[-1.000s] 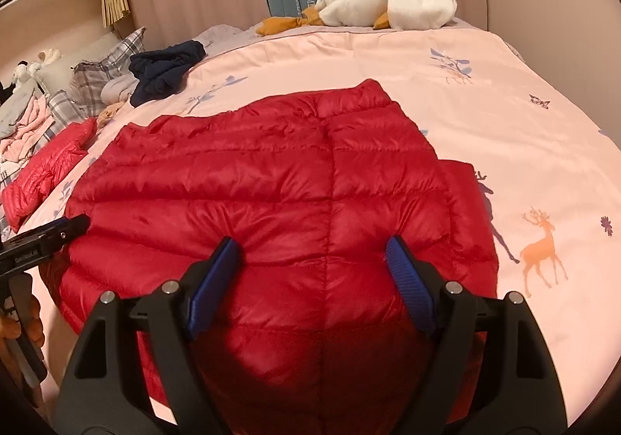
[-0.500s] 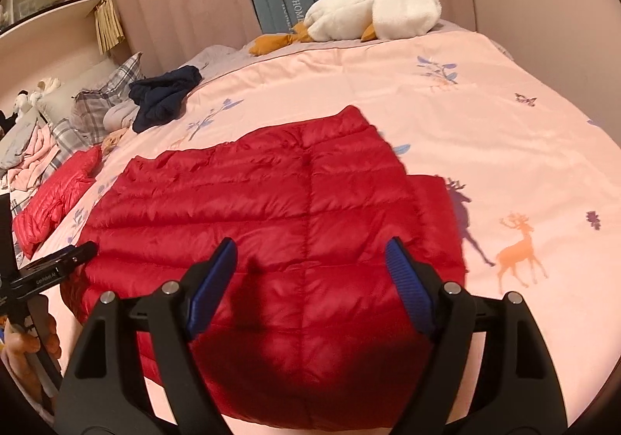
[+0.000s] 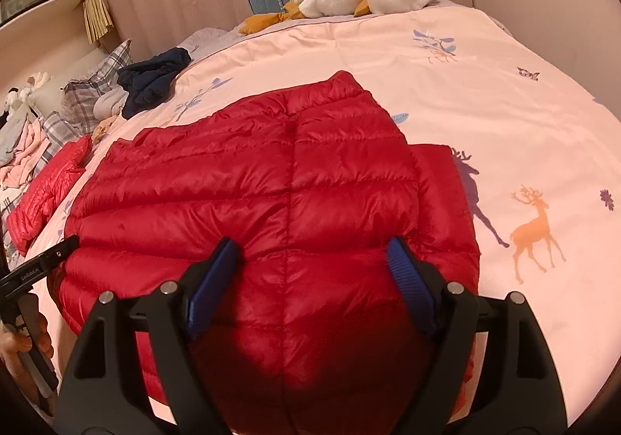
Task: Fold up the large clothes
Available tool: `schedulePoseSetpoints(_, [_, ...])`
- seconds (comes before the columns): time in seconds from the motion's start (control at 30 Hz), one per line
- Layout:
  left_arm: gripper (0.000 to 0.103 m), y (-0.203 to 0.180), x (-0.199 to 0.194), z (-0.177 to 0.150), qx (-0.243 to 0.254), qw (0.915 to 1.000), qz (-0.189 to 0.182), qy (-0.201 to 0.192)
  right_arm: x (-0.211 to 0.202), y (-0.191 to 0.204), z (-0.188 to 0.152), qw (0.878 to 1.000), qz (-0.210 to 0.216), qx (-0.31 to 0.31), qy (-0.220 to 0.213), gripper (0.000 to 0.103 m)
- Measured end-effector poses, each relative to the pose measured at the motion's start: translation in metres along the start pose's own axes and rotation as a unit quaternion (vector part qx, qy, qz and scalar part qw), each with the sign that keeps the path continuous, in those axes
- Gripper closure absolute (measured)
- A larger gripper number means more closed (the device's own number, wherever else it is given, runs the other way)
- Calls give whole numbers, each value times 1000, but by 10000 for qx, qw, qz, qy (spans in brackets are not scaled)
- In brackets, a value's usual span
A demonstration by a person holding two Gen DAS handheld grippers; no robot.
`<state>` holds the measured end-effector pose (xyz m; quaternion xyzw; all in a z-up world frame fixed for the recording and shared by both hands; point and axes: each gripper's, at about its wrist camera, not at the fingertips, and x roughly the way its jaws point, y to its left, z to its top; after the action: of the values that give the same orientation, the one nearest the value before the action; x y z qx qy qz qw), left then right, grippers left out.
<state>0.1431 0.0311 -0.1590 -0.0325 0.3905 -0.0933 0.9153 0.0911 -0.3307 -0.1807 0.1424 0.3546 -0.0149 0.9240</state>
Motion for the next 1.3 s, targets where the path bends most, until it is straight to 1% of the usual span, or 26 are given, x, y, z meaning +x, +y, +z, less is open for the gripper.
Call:
schedulePoseSetpoints(0.23, [8,0,2,-2,-13,10000,-12,3,3,-1,-1,10000,58,54,36,21])
schedulePoseSetpoints(0.7, [8,3,-1,-5,-88,9999,-11,54,1,-2,2,9999,44,81,50,21])
schedulePoseSetpoints(1.3, [8,4,-1,-6,-112,9999,-22,62,8,-2,4,9998,78,133,83,18])
